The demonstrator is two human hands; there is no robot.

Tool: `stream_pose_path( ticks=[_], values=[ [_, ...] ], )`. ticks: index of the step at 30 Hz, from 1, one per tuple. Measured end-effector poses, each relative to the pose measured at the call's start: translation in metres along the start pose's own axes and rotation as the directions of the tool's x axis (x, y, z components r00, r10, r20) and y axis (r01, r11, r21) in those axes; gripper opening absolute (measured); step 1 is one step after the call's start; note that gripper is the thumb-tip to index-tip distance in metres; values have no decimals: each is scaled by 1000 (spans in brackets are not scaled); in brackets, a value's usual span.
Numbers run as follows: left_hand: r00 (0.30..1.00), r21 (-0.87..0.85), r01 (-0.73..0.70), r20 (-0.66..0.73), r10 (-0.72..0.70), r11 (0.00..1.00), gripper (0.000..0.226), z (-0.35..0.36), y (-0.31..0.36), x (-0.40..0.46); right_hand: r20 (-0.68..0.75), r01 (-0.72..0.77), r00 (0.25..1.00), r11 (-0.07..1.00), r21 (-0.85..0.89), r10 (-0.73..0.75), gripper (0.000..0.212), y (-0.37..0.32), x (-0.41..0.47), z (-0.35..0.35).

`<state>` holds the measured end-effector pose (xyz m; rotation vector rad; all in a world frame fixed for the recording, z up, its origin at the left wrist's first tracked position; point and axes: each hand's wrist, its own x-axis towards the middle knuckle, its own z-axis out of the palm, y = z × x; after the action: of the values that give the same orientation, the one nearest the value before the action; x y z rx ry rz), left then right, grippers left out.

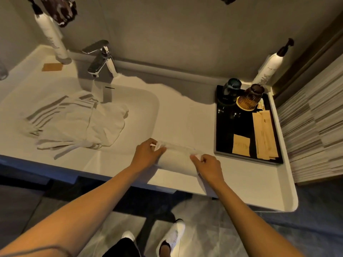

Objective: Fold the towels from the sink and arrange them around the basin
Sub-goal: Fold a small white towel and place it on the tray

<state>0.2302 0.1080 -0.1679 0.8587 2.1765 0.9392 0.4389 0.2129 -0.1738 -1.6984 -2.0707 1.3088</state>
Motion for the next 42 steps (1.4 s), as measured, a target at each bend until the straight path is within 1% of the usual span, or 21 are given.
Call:
stream_pose_path(
  ticks=[2, 5, 7, 9, 11, 12, 14, 15, 17, 19, 20, 23, 27, 30, 34, 36, 37, 38, 39, 40, 42],
  values=[
    [999, 132, 20, -53, -13, 991, 36, 10, -1, 6, -57, -158, 987, 973, -166, 150, 52, -6, 5, 4],
    [984, 187, 114, -156, -85, 976, 55, 14, 3, 9, -125, -251, 964, 955, -158, 233, 62, -21, 6, 14],
    [979, 238, 192, -117, -168, 952, 63, 14, 10, 12, -124, -284, 955, 947, -147, 268, 62, -31, 5, 20],
    [972, 281, 234, -44, -231, 931, 64, 14, 19, 10, -61, -317, 948, 944, -91, 313, 68, -39, 4, 23],
    [946, 210, 308, 38, -322, 928, 73, 10, 24, 8, 39, -355, 935, 933, 64, 353, 69, -48, 0, 22],
    [920, 145, 364, 96, -379, 920, 77, 6, 24, 9, 99, -384, 923, 902, 195, 372, 66, -52, -2, 20],
    [851, -71, 494, 243, -465, 867, 76, -4, 24, 11, 216, -437, 899, 785, 439, 380, 59, -59, -10, 9],
    [804, -188, 568, 333, -493, 801, 71, -11, 27, 13, 248, -429, 903, 749, 505, 350, 54, -62, -13, -1],
    [702, -305, 685, 519, -488, 662, 50, -21, 38, 12, 259, -361, 931, 757, 544, 258, 45, -62, -12, -20],
    [654, -330, 718, 621, -431, 614, 26, -21, 58, 16, 253, -294, 952, 730, 617, 170, 35, -62, -6, -47],
    [664, -353, 710, 624, -413, 609, 23, -18, 65, 19, 262, -279, 956, 692, 666, 133, 33, -60, -3, -58],
    [755, -474, 613, 586, -293, 632, 30, 4, 97, 35, 291, -264, 955, 627, 733, 62, 32, -47, 21, -99],
    [845, -480, 431, 512, -154, 764, 24, 53, 145, 63, 222, -261, 964, 685, 680, 147, 36, -24, 72, -148],
    [928, -344, 293, 327, -178, 892, 25, 99, 174, 100, 121, -240, 969, 727, 643, 214, 34, -8, 115, -180],
    [973, -263, 160, 204, -108, 951, 48, 137, 206, 140, -27, -190, 962, 737, 648, 271, 30, 4, 173, -204],
    [997, -135, -38, 60, 47, 990, 59, 148, 218, 153, -129, -153, 959, 843, 516, 253, 40, 7, 195, -208],
    [983, 20, -179, -26, 180, 984, 58, 154, 219, 158, -232, -122, 949, 926, 357, 214, 46, 10, 201, -208],
    [938, 196, -322, -65, 339, 926, 53, 157, 219, 159, -356, -74, 925, 982, 175, 133, 47, 13, 201, -208],
    [868, 351, -453, -36, 495, 819, 46, 159, 216, 159, -464, 2, 886, 1000, 1, -1, 43, 16, 198, -206],
    [790, 461, -562, 51, 612, 687, 40, 160, 213, 158, -517, 101, 840, 984, -147, -163, 36, 18, 193, -204],
    [665, 541, -707, 290, 688, 456, 36, 167, 204, 157, -433, 262, 794, 883, -389, -427, 26, 20, 188, -197]
  ],
)
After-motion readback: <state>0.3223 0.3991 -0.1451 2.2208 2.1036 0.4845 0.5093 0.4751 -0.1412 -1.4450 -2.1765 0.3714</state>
